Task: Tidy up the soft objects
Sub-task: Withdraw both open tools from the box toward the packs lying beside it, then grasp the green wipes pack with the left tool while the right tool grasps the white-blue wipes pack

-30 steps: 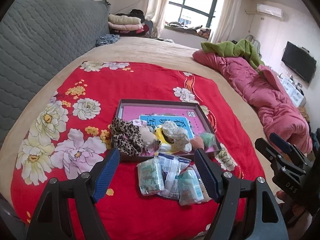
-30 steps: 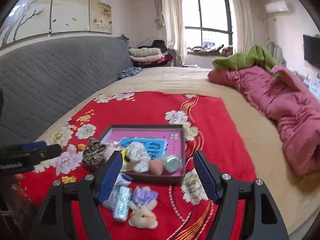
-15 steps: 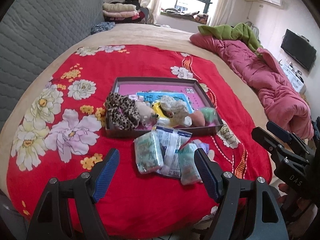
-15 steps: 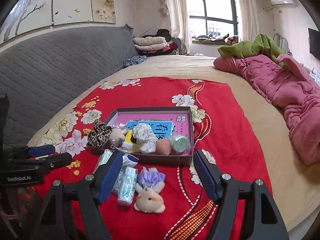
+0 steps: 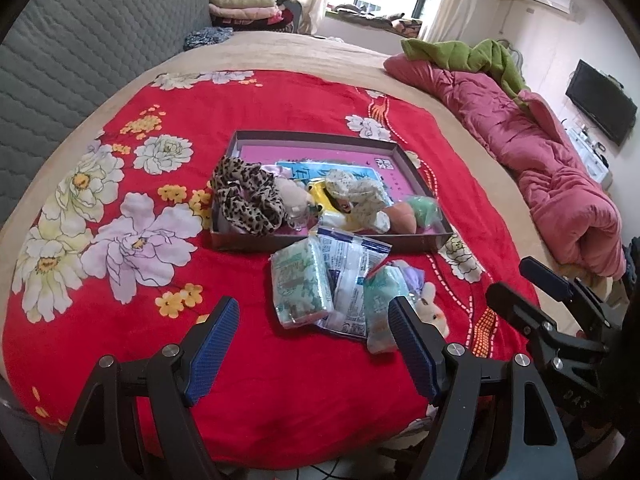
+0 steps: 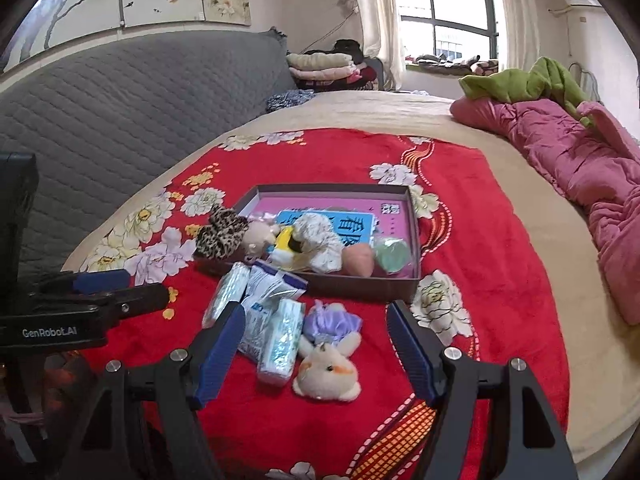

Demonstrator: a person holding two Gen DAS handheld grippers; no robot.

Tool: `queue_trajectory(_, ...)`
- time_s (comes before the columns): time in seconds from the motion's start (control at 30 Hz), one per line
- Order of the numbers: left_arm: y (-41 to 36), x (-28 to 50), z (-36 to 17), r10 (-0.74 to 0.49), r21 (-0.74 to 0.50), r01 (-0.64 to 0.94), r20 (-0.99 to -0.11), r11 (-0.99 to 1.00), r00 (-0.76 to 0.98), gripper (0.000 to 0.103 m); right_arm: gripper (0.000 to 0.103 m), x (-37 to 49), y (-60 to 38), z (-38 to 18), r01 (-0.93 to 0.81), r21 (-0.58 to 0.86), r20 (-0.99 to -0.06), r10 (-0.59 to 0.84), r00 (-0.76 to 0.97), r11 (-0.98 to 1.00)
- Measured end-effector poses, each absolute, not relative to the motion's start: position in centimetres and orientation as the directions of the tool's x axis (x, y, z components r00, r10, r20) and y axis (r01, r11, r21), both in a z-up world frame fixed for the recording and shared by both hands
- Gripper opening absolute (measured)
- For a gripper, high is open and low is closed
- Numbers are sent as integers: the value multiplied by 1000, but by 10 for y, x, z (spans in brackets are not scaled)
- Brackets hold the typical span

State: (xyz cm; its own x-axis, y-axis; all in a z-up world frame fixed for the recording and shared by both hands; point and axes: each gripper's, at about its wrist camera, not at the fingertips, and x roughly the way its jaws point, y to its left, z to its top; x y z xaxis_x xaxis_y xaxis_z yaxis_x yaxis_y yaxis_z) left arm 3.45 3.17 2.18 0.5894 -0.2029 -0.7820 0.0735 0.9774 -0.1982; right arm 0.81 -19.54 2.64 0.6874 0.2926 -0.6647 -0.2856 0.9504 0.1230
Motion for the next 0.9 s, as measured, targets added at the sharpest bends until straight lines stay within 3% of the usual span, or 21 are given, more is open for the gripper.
queue_trajectory(0.9, 37, 53, -28, -206, -222, 33, -828, 975, 521, 78, 73, 14, -162, -25, -380, 120, -730, 341, 593, 917)
